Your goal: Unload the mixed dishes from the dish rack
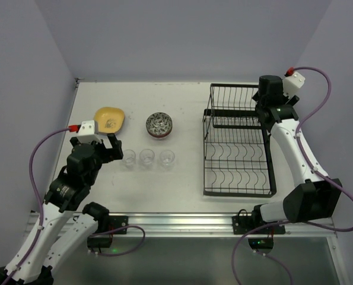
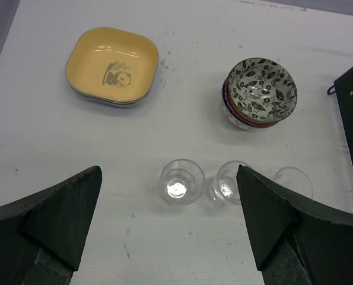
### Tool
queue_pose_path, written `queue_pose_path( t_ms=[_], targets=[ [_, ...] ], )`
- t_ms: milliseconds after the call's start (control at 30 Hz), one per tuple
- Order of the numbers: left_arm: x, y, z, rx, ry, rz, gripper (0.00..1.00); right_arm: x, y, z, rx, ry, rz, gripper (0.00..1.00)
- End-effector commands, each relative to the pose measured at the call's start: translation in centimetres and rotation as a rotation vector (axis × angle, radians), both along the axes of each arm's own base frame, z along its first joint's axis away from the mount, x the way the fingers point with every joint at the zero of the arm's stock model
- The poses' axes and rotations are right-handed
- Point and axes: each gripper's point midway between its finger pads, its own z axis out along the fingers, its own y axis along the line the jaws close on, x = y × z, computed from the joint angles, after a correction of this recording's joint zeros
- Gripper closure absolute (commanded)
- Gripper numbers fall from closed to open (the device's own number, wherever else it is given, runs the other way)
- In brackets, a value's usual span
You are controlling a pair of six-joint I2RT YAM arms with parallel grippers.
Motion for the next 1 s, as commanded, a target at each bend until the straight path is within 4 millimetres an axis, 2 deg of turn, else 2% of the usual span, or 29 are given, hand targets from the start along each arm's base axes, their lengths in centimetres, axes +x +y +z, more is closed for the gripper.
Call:
queue_pose_path(
  t_ms=[0,200,500,533,600,633,667,733,833,867,933,967],
  targets=[
    [0.5,-0.6,0.8,-0.015,-0.036,-0.018,0.0,0.7,-1.1,1.3,-0.005,-0.068,-0.095,0.24],
    [0.4,-0.8,0.8,-0.015,-0.035,-0.031,0.0,1.3,-1.8,0.6,-0.037,-0.045,-0.142,0.26],
    [0.3,-1.2,0.8,-0.017,-0.039,-0.053,0.0,2.0,-2.0,0.2,-0.056,-0.035,-0.158,0.38],
    [0.3,-1.3,0.9,-0.017,-0.041,-0.055,0.0,2.1,-2.0,-0.1,-0.058,-0.026,-0.156,0.47],
    [0.3,-1.3,0.9,-0.019,-0.043,-0.055,0.0,2.1,-1.8,-0.3,-0.052,-0.025,-0.145,0.53],
    [0.3,-1.3,0.9,-0.019,-0.045,-0.055,0.0,2.1,-1.6,-0.3,-0.044,-0.03,-0.136,0.61],
    [0.3,-1.3,0.9,-0.019,-0.045,-0.055,0.0,2.2,-1.4,0.4,-0.038,-0.057,-0.12,0.64],
    [0.3,-1.2,1.0,-0.019,-0.045,-0.055,0.0,2.3,-0.6,0.5,-0.019,-0.07,-0.07,0.71],
    [0.3,-1.2,1.0,-0.019,-0.045,-0.053,0.0,1.9,0.1,2.6,-0.012,-0.123,-0.023,0.87],
    [0.3,-1.2,1.0,-0.018,-0.046,-0.054,0.0,2.0,0.6,3.1,-0.007,-0.132,0.014,0.89],
    [0.2,-1.1,1.3,-0.021,-0.053,-0.052,0.0,1.5,1.3,5.2,0.007,-0.183,0.067,0.99],
    [0.2,-1.2,1.5,-0.024,-0.06,-0.055,0.0,1.6,2.0,5.9,0.018,-0.204,0.116,1.0]
  ],
)
